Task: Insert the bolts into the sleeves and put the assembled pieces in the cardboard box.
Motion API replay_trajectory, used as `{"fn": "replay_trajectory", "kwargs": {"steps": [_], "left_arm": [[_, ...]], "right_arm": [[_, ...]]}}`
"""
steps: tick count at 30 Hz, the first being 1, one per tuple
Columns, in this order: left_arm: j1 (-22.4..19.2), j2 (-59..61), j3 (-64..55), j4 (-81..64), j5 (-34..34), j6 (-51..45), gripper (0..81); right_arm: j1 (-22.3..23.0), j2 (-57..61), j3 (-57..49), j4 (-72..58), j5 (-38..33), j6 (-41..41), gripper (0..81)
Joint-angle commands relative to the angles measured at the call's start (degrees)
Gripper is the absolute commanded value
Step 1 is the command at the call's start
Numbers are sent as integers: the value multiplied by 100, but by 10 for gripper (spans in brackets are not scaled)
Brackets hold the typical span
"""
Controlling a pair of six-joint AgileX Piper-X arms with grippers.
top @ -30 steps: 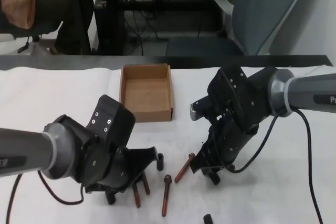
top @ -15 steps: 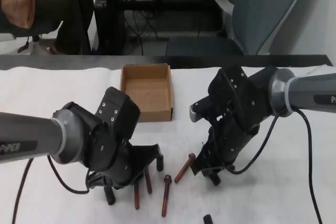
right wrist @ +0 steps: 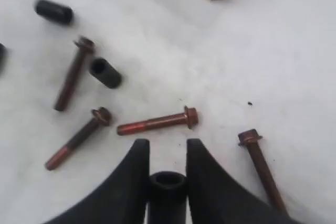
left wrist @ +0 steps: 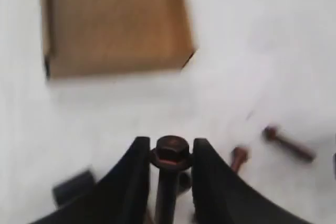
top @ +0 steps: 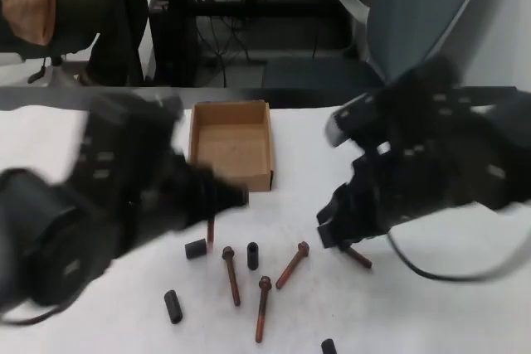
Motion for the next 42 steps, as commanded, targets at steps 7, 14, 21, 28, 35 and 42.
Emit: {"fn": "replay_trajectory", "kwargs": {"steps": [7, 14, 21, 28, 35, 42], "left_arm": [[-30, -2342, 1456, -2955, 603, 290, 18], [-30, -2859, 1758, -2973, 1159, 55, 18], [-30, -2816, 1757, -2977, 1715, -211, 18], [-30, -2842, 1757, -2977, 2363, -502, 18], [-30, -2956, 1757, -3008, 2493, -509, 18], [-30, -2988, 1757, -3379, 2477, -643, 18]], "right_arm": [[1404, -2745, 2177, -2881, -101, 184, 0], [2800, -2769, 2691, -4209, 1538, 233, 6], [3511, -1691, 2525, -5485, 1912, -403, 6], [3551, -1341, 2447, -5907, 2713, -530, 6], [3552, -1341, 2447, -5909, 3013, -800, 6], [3552, -1341, 2436, -6091, 3011, -603, 6]]}}
